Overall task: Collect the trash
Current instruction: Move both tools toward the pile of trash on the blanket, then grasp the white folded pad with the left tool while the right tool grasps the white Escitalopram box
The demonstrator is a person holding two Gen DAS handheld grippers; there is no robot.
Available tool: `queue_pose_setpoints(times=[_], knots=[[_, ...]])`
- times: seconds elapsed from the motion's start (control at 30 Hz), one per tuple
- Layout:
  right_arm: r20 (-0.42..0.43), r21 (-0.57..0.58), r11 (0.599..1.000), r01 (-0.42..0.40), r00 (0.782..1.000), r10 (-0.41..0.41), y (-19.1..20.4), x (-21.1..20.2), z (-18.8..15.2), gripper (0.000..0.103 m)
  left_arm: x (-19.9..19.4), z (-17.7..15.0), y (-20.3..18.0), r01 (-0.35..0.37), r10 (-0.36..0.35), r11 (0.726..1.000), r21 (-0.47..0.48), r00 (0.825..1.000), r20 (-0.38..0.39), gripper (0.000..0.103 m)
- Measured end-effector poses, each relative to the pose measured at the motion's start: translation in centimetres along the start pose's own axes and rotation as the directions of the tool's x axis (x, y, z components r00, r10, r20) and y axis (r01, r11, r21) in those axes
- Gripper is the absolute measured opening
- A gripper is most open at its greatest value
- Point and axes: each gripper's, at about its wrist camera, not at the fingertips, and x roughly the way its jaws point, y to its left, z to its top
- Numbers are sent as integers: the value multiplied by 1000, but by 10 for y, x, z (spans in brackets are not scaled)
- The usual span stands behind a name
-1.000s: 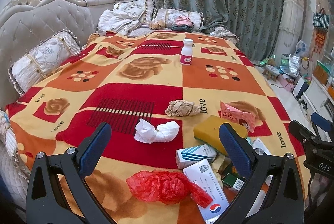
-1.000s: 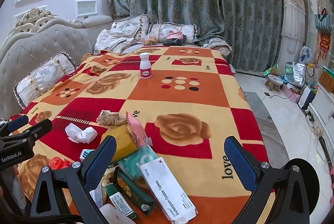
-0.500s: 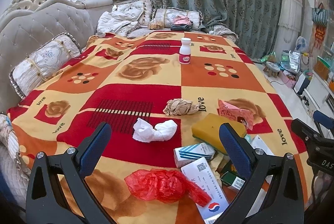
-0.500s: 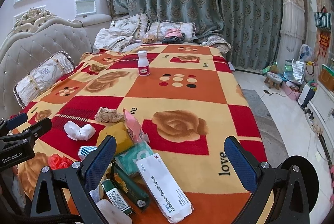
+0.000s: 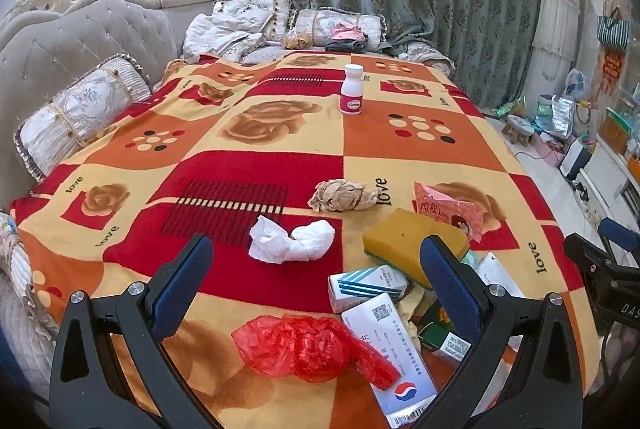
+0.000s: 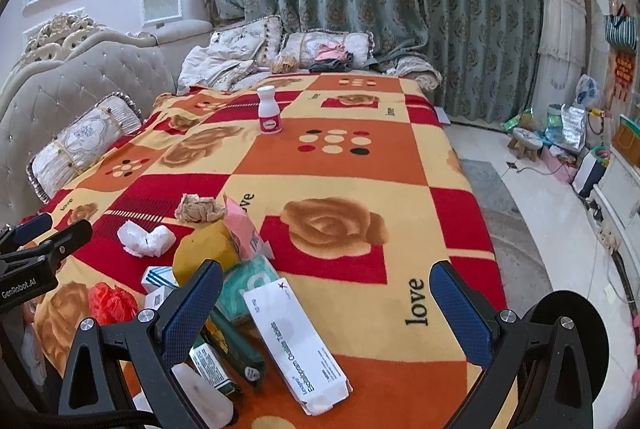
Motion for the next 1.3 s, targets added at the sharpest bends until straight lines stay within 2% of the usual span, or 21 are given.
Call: queue_pose_setpoints(times=[0.2,0.3,0.47,0.57,0.67,0.8,0.87,1.0,1.07,1.17,1.2,1.3], knots=[[-39,-24,1000,-7,999,6,-7,5,-6,103,0,-1,0,6,-6,1000,9,1000,-11,103],[-57,-76,997,33,998,-38,-13,7,-11,103,0,-3,1,13,-12,1000,12,1000,-22,103],[-126,-106,994,22,991,-35,-27,14,-27,103,-3,-10,0,71,-68,996,46,996,-63,103],[-168,-100,995,-25,986,7,-32,18,-38,103,-6,-19,-6,146,-134,985,95,984,-121,103],[-211,-81,992,-100,974,81,-30,23,-46,96,-10,-28,-13,219,-193,967,133,964,-180,103],[-247,-102,984,-149,962,120,-18,35,-52,83,-18,-41,-24,326,-282,932,158,927,-246,103],[-262,-103,981,-164,956,133,-16,40,-53,81,-19,-46,-31,363,-309,916,172,911,-273,103],[-270,-86,982,-167,953,139,-18,45,-56,81,-13,-61,-53,395,-312,888,237,894,-321,103],[-274,-75,982,-173,951,147,-20,45,-56,81,-7,-68,-64,418,-320,874,250,880,-351,102],[-275,-76,982,-170,951,143,-21,44,-57,81,-1,-75,-79,442,-331,854,274,869,-368,102],[-277,-78,983,-167,951,139,-22,45,-57,81,-1,-76,-84,449,-335,847,284,867,-370,100],[-281,-71,985,-159,950,134,-25,46,-56,81,3,-83,-98,479,-341,818,320,850,-401,74]])
